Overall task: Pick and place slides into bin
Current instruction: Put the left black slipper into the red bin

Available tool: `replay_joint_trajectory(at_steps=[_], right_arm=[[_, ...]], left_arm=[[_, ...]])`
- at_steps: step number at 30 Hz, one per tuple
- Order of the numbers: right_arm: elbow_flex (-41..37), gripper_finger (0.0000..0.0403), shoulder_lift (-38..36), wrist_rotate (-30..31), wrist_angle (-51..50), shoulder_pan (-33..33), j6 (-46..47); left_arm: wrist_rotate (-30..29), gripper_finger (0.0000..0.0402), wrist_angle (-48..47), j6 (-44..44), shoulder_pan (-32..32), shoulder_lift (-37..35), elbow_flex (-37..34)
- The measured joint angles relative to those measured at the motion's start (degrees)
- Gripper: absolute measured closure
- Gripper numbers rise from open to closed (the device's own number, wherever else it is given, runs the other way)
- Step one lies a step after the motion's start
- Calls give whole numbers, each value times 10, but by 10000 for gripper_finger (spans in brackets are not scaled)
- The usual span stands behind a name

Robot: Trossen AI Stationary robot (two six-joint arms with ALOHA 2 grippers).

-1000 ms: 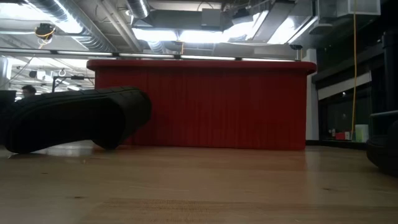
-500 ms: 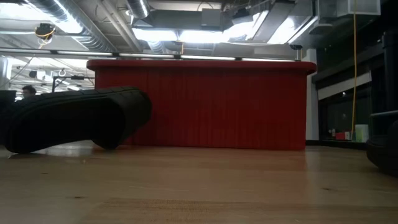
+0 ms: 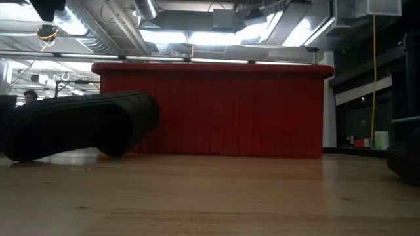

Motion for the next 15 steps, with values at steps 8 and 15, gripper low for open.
replay_joint_trajectory(at_steps=[8, 15], right_arm=[[0, 395, 0, 0, -1, 0, 0], [0, 395, 0, -1, -13, 0, 0]], left_arm=[[11, 160, 5, -40, 11, 0, -52], [30, 134, 23, -58, 19, 0, -88]])
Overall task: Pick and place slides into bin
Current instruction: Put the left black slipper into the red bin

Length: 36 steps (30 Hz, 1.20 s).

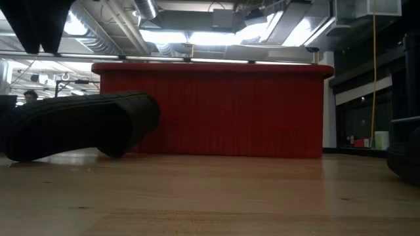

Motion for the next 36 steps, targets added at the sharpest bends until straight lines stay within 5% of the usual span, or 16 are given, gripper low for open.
replay_joint_trajectory(at_steps=[8, 36], right_arm=[[0, 395, 0, -1, -19, 0, 0], [0, 395, 0, 0, -19, 0, -13]], left_arm=[[-4, 127, 82, 9, 7, 0, -43], [-43, 130, 51, 40, 46, 25, -70]])
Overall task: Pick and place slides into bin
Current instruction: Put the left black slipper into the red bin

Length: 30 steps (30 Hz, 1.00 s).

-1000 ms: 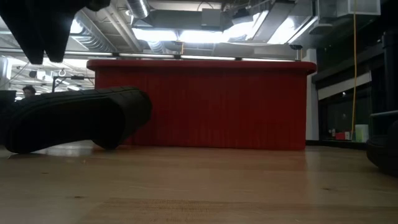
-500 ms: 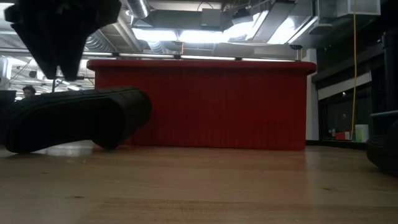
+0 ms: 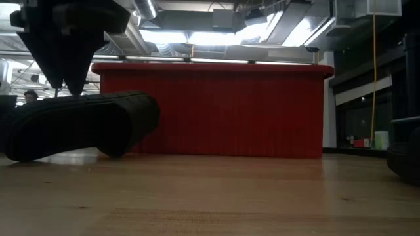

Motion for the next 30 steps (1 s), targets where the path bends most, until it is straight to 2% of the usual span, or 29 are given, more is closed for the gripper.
replay_joint_trajectory(at_steps=[11, 20, 24, 30], right_arm=[[0, 395, 0, 0, 0, 0, -2], [0, 395, 0, 0, -4, 0, 0], [0, 395, 0, 0, -4, 0, 0], [0, 395, 0, 0, -5, 0, -2]], left_arm=[[33, 129, -6, 19, 0, 43, 0], [45, 131, -3, 18, -4, 43, 0], [44, 131, -3, -8, -4, 43, 0], [43, 147, 0, -17, -4, 43, 0]])
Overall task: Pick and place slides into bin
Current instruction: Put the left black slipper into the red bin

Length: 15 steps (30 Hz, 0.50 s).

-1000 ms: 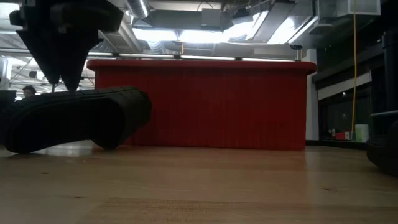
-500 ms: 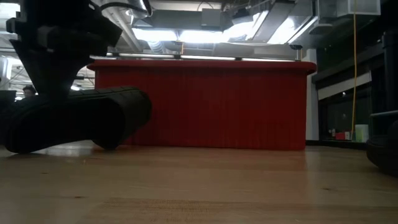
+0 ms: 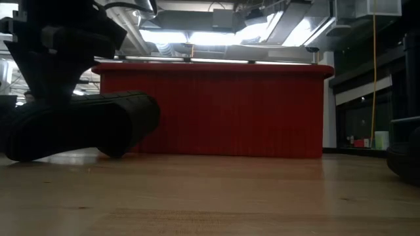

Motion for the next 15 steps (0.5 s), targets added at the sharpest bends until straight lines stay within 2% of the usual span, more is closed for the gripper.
replay_joint_trajectory(at_steps=[8, 15], right_arm=[[0, 395, 0, 0, -4, 0, 0], [0, 395, 0, 0, -5, 0, -6]], left_arm=[[5, 178, 2, -3, 0, 0, 0], [10, 184, 4, 8, 0, 15, 0]])
